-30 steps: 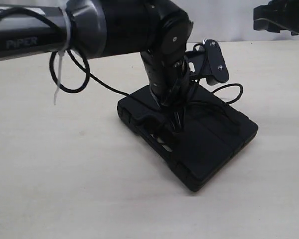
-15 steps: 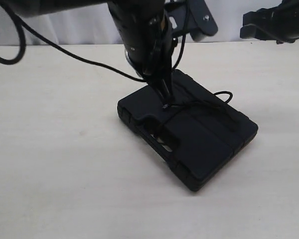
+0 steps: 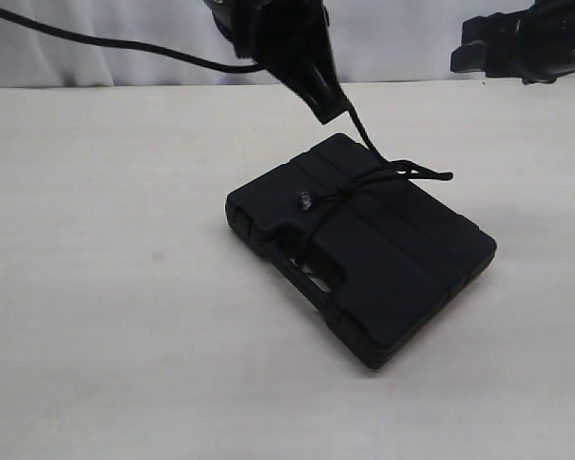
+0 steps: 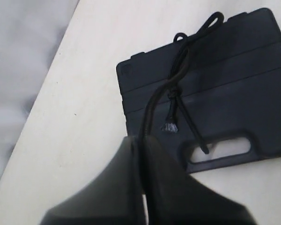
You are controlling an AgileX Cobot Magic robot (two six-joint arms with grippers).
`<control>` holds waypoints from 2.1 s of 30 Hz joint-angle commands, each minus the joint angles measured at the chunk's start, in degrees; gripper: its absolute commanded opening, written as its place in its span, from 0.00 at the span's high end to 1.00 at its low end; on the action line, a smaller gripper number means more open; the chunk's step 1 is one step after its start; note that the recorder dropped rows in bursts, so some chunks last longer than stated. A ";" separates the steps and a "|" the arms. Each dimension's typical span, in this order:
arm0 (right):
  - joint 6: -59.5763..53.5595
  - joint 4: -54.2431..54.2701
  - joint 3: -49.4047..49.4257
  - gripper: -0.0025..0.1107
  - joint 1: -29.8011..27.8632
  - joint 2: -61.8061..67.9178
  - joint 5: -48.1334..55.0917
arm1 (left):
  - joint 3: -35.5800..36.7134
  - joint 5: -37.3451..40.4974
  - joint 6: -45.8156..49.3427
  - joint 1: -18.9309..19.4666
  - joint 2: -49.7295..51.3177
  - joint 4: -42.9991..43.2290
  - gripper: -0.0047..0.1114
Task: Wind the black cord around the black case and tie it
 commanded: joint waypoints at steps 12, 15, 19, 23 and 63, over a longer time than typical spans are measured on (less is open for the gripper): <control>-4.30 3.97 -0.41 0.61 -0.15 -3.85 5.38 | -0.02 -23.44 -3.11 0.00 -2.39 8.24 0.96; -4.30 3.97 -0.41 0.61 -0.15 -3.86 6.08 | -0.02 -24.71 -3.11 0.00 -3.20 8.24 0.96; -4.82 3.97 -0.41 0.61 -0.15 -3.86 8.02 | -0.02 -25.58 -3.11 0.00 -3.73 8.24 0.96; -6.09 4.20 -0.41 0.61 -0.15 -3.86 9.33 | -0.02 -26.03 -3.00 0.00 -4.14 8.15 0.96; -5.62 3.26 3.60 0.61 -0.15 -3.86 2.65 | 10.02 -36.86 16.39 -1.28 25.18 -32.91 0.64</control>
